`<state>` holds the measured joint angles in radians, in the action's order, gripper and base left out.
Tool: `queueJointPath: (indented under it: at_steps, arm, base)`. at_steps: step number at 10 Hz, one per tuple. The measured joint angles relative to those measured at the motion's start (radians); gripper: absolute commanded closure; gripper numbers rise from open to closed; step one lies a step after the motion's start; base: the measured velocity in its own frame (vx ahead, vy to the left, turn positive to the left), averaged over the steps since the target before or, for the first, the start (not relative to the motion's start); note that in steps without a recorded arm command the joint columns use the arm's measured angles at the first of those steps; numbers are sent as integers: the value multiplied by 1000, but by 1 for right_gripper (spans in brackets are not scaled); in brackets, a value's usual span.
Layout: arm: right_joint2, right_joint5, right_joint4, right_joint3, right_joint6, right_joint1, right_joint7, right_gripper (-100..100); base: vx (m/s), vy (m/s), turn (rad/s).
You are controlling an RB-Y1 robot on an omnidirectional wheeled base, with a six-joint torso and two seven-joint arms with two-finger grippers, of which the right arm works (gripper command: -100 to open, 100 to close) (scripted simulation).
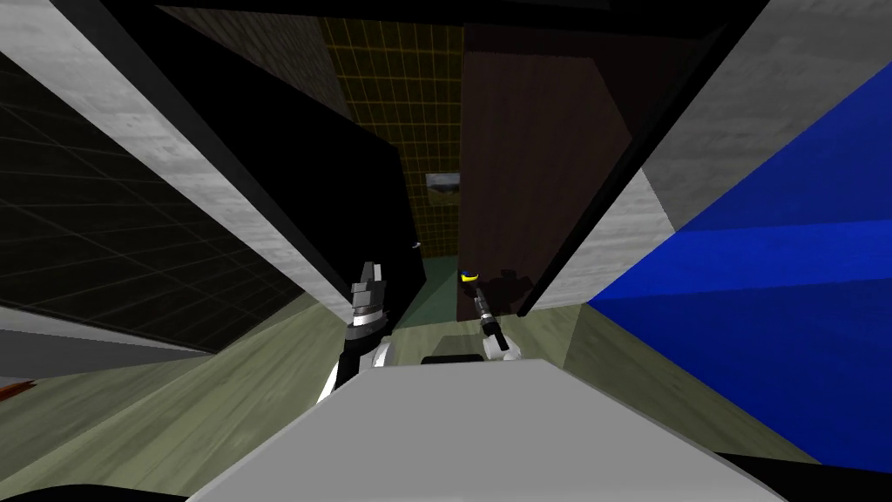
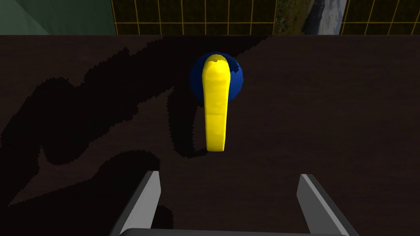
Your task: Push the door open
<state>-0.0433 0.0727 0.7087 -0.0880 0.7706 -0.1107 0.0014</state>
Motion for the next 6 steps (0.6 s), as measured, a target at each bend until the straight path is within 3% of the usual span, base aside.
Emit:
queueJointPath:
  at_steps: [3, 6]
  arm:
    - [-10, 1, -2, 3, 0, 1, 0, -100]
    - [-13, 4, -16, 10, 8, -4, 2, -100]
  base:
    - [164, 11, 27]
    - [225, 1, 25]
